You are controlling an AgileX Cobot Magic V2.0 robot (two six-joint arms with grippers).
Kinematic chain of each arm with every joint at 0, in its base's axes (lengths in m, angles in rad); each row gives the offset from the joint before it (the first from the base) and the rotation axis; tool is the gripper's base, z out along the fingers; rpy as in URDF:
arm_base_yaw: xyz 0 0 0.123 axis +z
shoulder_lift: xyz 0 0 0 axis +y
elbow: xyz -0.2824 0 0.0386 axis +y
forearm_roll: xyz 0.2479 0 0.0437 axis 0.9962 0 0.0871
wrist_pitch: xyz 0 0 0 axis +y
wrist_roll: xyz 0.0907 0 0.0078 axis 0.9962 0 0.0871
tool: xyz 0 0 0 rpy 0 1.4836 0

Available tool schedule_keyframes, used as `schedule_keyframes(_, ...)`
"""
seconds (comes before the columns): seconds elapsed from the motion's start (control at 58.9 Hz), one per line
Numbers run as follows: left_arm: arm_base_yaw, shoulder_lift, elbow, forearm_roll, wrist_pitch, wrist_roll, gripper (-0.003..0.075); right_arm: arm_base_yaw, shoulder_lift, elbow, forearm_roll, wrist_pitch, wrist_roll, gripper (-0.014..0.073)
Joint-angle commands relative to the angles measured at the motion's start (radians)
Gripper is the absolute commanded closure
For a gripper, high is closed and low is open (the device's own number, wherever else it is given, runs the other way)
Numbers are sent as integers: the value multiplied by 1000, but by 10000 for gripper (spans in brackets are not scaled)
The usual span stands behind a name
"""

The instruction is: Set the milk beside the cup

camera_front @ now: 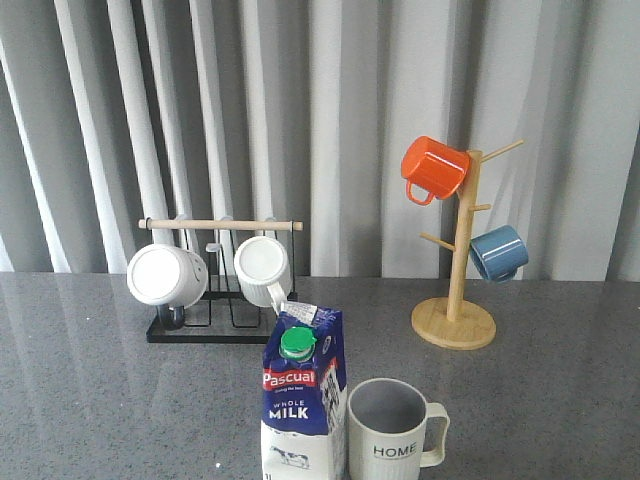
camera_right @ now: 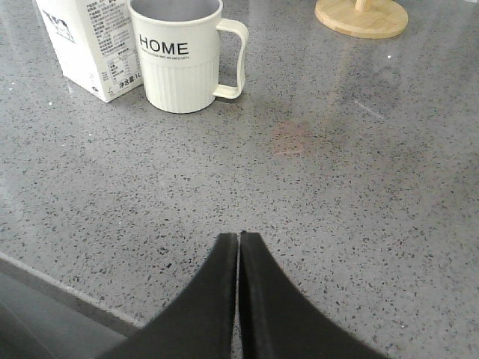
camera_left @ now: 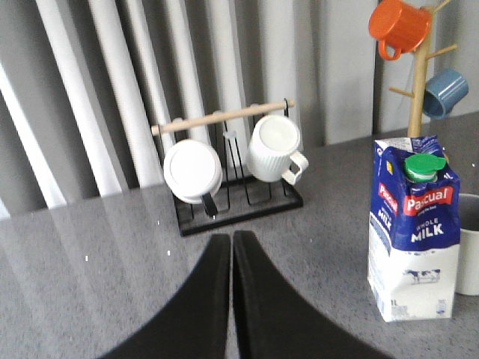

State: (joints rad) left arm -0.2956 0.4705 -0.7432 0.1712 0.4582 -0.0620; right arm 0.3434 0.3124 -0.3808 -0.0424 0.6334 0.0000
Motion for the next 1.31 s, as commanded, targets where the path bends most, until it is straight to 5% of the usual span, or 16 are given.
schedule_keyframes(0.0,-2,-84,154,56,-291,-11,727,2,8,-25,-5,-69,0,599)
schedule_keyframes(0.136,24,-235,375,59,-458,-14,727,2,8,-25,-5,-69,0,599)
schedule_keyframes(0.374,139,-501,607,51,-491,-81,727,2,9,-25,-5,-70,0,599)
schedule_keyframes(0.561,186,-496,679,51,-497,-225,727,2,5,-25,-5,-64,0,599)
schedule_keyframes(1.121,186,-493,751,37,-505,-219,727,2,5,-25,-5,-62,0,599)
schedule_keyframes(1.291,186,-493,751,-142,-504,-22,727,2,5,-25,-5,-62,0,599)
